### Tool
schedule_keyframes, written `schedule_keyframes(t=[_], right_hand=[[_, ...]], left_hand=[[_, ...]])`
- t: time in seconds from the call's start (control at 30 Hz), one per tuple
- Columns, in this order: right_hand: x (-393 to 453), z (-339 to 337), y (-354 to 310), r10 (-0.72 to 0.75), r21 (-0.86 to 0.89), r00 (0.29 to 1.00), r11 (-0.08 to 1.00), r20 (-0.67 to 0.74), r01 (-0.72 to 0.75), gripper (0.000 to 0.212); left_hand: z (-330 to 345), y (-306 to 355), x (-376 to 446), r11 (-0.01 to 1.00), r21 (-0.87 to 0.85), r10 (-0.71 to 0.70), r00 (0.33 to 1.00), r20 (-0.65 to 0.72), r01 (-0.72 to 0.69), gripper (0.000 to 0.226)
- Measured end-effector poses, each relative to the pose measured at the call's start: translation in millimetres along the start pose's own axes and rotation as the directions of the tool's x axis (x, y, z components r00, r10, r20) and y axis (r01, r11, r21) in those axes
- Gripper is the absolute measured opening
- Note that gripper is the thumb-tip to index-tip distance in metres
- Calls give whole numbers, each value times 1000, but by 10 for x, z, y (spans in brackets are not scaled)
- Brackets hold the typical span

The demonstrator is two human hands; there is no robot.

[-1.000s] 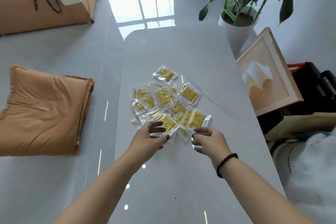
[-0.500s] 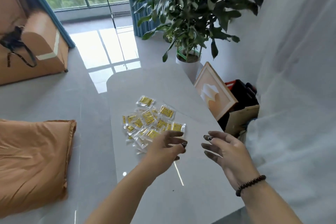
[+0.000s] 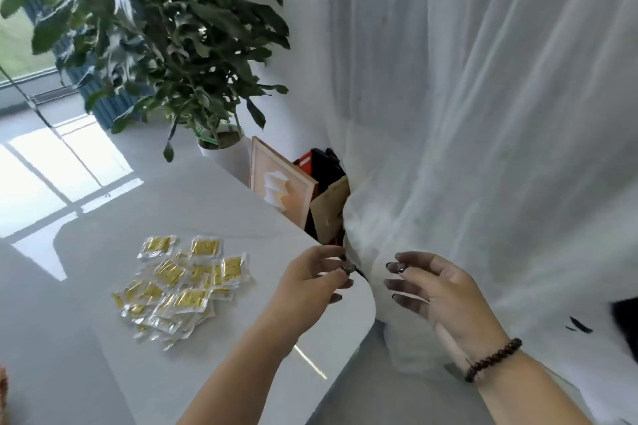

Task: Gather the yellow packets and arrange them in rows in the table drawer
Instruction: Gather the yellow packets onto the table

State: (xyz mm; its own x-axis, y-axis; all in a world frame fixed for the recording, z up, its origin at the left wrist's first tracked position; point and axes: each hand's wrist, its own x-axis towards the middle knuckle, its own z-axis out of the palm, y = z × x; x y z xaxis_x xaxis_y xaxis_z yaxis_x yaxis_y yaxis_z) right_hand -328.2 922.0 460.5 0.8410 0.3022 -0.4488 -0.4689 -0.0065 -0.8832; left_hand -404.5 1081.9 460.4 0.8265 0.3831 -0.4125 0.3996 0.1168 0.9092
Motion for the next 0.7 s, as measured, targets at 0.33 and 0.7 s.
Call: schedule_keyframes(t=[0.33,0.7], right_hand=[[-485,-2432,-233,-84,44,967,994,-242,98,15],[-1200,-4595,-234,-53,177,824,967,-564,183,16]], left_hand=[[2476,178,-221,996,65,39,965,261,-58,26],[4766,134,-649,978,187,-36,814,580,-90,27]])
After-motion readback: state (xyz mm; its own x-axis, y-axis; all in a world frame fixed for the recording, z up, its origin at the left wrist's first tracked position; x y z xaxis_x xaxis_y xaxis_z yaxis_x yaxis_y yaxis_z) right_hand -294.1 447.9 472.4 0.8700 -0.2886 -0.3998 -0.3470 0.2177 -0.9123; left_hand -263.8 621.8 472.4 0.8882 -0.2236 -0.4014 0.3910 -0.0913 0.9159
